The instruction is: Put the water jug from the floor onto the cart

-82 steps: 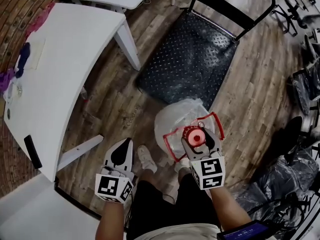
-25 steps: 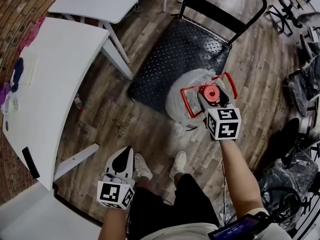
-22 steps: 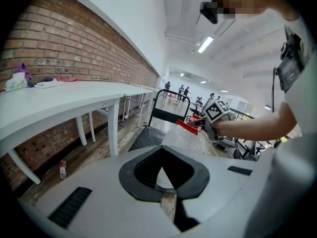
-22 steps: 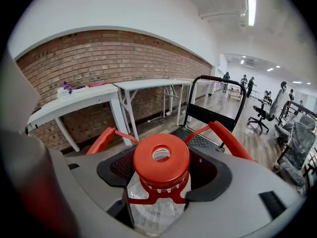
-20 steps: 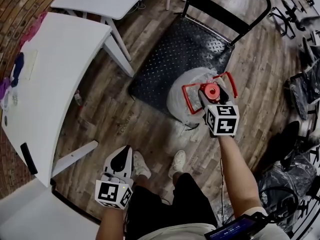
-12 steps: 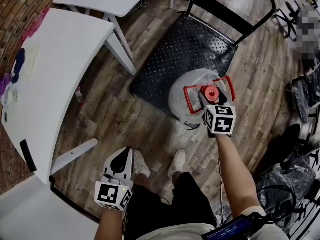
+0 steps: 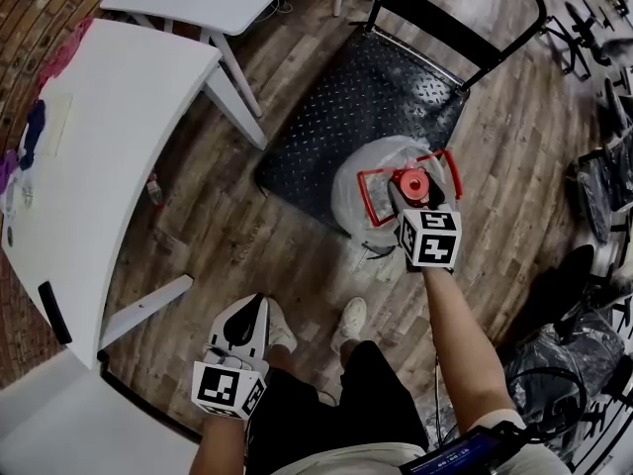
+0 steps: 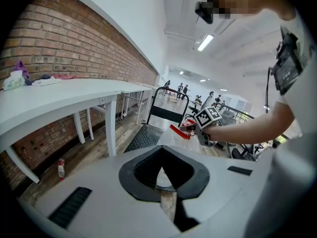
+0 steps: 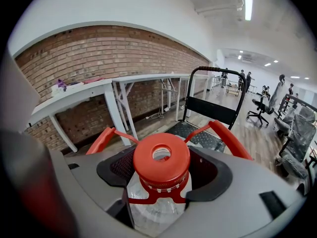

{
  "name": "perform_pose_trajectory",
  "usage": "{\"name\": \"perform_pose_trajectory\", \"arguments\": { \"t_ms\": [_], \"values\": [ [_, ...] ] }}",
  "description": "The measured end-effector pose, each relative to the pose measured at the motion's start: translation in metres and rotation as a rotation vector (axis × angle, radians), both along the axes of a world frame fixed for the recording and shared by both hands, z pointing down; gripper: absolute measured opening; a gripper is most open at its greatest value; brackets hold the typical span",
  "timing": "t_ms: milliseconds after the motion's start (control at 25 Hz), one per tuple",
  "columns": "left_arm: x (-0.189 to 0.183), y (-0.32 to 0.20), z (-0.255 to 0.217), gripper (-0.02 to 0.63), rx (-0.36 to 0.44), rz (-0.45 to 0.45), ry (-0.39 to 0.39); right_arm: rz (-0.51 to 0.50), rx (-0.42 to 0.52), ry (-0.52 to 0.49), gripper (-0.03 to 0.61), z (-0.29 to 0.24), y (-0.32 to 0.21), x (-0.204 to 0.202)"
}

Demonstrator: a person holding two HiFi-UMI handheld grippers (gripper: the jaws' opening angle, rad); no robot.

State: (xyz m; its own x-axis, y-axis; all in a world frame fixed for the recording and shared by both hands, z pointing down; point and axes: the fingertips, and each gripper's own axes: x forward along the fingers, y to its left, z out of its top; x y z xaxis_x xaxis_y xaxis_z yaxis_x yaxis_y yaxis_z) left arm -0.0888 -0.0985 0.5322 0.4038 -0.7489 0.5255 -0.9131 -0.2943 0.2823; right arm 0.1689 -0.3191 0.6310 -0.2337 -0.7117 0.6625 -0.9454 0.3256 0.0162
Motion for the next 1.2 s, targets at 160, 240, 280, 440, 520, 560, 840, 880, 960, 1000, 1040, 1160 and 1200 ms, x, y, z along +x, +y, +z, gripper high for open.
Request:
{"name": "perform_pose_trajectory", "arguments": {
  "t_ms": [160, 240, 280, 440, 520, 560, 840, 880, 960, 1000, 1040, 1160, 1200],
  "values": [
    [0.003, 0.001, 0.002, -0.002, -0.003, 0.007, 0.004, 0.001, -0.01, -0.001, 0.316, 0.004, -0.002, 0.002],
    [0.004, 0.001, 0.002, -0.002, -0.005, 0.01, 0.008, -0.006, -0.016, -0.01, 0.316, 0.005, 0.002, 0.002],
    [0.004, 0.001, 0.002, -0.002, -0.005, 0.011, 0.009, -0.005, -0.014, -0.016, 0.316, 0.004, 0.003, 0.003],
    [0.002, -0.003, -0.002, -0.002, 0.003, 0.015, 0.011, 0.028, 0.036, -0.055, 0.316, -0.021, 0.003, 0.007],
    [0.002, -0.005, -0.005, -0.002, 0.013, 0.025, 0.009, 0.044, 0.069, -0.075, 0.316, -0.039, 0.006, 0.008],
    [0.002, -0.007, -0.009, -0.002, 0.019, 0.03, 0.008, 0.047, 0.084, -0.084, 0.316, -0.049, 0.009, 0.008],
    [0.005, -0.019, -0.049, -0.002, 0.1, 0.079, 0.024, 0.045, 0.201, -0.148, 0.316, -0.122, 0.054, 0.003],
    [0.004, -0.019, -0.056, -0.002, 0.111, 0.086, 0.026, 0.045, 0.215, -0.157, 0.316, -0.132, 0.064, 0.0],
    [0.0, -0.019, -0.068, -0.002, 0.135, 0.094, 0.029, 0.049, 0.247, -0.167, 0.316, -0.154, 0.084, -0.006],
    [-0.003, -0.02, -0.074, -0.002, 0.149, 0.096, 0.032, 0.053, 0.262, -0.171, 0.314, -0.165, 0.094, -0.009],
    [-0.006, -0.02, -0.081, -0.002, 0.164, 0.098, 0.034, 0.058, 0.275, -0.179, 0.314, -0.176, 0.104, -0.012],
    [-0.017, -0.02, -0.105, -0.002, 0.214, 0.113, 0.039, 0.077, 0.31, -0.189, 0.291, -0.205, 0.134, -0.022],
    [-0.021, -0.019, -0.112, -0.002, 0.23, 0.117, 0.042, 0.081, 0.324, -0.184, 0.271, -0.214, 0.143, -0.025]
  ]
}}
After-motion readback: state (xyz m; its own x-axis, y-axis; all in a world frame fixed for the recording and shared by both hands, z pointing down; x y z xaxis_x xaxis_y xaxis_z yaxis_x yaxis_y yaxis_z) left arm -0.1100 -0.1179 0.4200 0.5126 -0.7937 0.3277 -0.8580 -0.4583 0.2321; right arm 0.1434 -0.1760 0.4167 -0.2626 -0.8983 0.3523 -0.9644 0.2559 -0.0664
